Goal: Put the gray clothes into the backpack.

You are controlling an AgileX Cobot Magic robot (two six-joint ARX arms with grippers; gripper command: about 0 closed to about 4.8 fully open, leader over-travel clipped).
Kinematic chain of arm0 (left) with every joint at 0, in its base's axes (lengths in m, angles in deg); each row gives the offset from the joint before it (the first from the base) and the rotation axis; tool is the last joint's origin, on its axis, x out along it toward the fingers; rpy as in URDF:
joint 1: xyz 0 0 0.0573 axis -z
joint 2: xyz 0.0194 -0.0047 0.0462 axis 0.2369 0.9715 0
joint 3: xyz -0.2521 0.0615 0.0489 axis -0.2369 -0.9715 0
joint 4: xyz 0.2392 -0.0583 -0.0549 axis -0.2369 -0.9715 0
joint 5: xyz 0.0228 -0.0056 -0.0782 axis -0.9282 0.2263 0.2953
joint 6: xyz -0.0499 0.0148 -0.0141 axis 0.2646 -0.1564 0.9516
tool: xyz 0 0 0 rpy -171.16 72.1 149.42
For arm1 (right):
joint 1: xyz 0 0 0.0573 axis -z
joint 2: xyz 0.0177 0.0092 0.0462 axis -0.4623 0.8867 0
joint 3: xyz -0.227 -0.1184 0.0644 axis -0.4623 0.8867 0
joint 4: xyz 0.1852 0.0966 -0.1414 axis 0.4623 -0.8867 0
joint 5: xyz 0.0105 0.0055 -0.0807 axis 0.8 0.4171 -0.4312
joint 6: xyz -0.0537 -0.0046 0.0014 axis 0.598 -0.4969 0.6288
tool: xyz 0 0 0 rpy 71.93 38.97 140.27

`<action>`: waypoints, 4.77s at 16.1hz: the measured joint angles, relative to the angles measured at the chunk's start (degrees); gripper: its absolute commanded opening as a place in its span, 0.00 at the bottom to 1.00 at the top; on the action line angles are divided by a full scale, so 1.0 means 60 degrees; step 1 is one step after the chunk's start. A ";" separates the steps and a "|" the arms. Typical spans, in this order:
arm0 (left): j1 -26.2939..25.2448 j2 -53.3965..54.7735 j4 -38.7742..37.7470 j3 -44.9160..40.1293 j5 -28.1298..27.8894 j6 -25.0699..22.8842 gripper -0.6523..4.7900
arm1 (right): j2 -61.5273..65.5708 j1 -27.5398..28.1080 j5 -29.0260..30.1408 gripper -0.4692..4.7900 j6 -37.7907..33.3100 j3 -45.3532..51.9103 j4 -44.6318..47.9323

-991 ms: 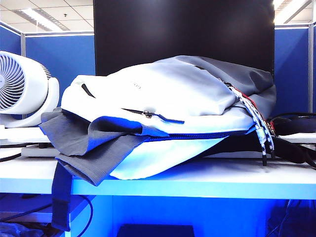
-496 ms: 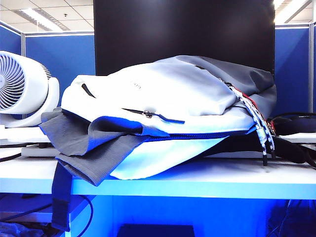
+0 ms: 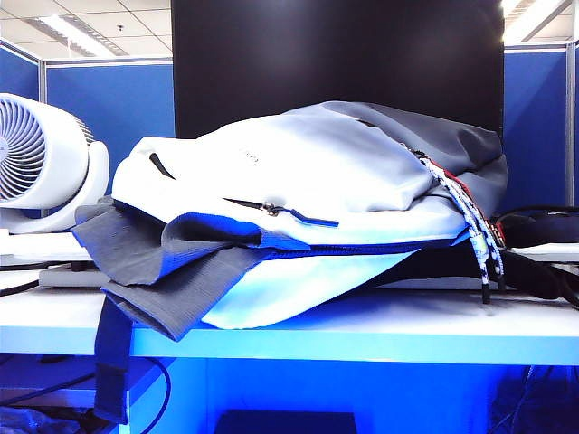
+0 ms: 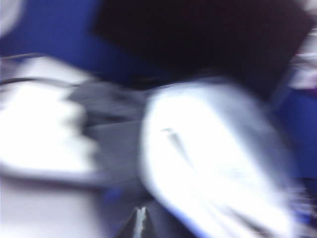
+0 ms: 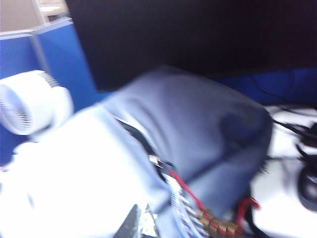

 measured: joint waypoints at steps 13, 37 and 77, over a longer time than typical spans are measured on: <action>0.1883 0.0000 -0.1468 0.0000 -0.3453 -0.3708 0.11 | 0.0018 0.0000 -0.1319 0.09 -0.0357 0.1971 0.1275; 0.4076 -0.0004 0.0226 0.0000 -0.3927 -0.5009 0.11 | 0.0018 0.0000 -0.2218 0.09 -0.0841 0.2386 0.1169; 0.2248 -0.2233 -0.2958 -0.0291 -0.4812 -0.4401 0.11 | 0.0015 -0.0018 -0.2218 0.09 -0.0841 0.2386 0.1158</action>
